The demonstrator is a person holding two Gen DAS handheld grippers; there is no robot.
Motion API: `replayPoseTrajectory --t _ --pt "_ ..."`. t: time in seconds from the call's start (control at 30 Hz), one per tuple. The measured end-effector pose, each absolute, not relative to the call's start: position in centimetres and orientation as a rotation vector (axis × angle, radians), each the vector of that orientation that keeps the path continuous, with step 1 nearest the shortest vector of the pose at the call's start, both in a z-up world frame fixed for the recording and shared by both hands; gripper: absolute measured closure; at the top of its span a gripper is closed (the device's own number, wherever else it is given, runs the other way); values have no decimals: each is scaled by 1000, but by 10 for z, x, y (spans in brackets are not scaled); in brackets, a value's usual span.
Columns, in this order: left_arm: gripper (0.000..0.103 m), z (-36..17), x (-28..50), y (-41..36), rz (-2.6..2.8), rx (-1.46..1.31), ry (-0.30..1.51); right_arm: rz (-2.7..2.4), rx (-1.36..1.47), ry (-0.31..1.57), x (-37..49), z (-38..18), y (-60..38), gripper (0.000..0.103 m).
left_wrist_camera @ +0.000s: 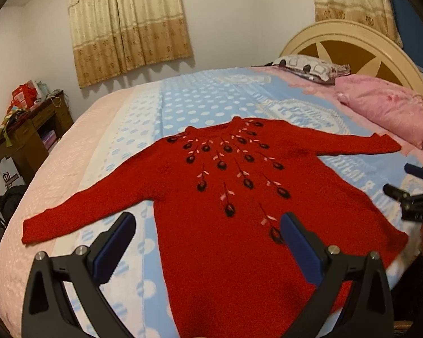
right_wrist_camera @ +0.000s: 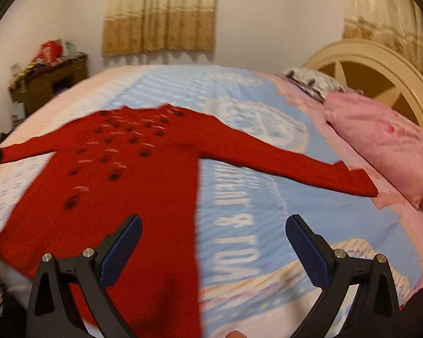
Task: Fold small clothes
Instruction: 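Move the right tool to the sweater's sleeve cuff and close on it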
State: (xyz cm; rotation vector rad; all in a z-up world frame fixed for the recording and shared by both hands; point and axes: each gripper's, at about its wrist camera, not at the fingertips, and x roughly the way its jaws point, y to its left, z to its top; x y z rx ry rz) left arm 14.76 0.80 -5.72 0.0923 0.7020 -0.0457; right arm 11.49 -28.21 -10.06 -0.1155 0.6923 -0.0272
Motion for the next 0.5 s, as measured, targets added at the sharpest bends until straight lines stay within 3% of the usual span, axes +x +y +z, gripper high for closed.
replayPoseTrajectory --t 0.23,0.5 --pt "0 -72 204 26 -2 130 706 -133 -62 749 171 -110 -345 1" --pt "0 -102 263 59 42 84 720 -268 186 804 218 -116 -454 2"
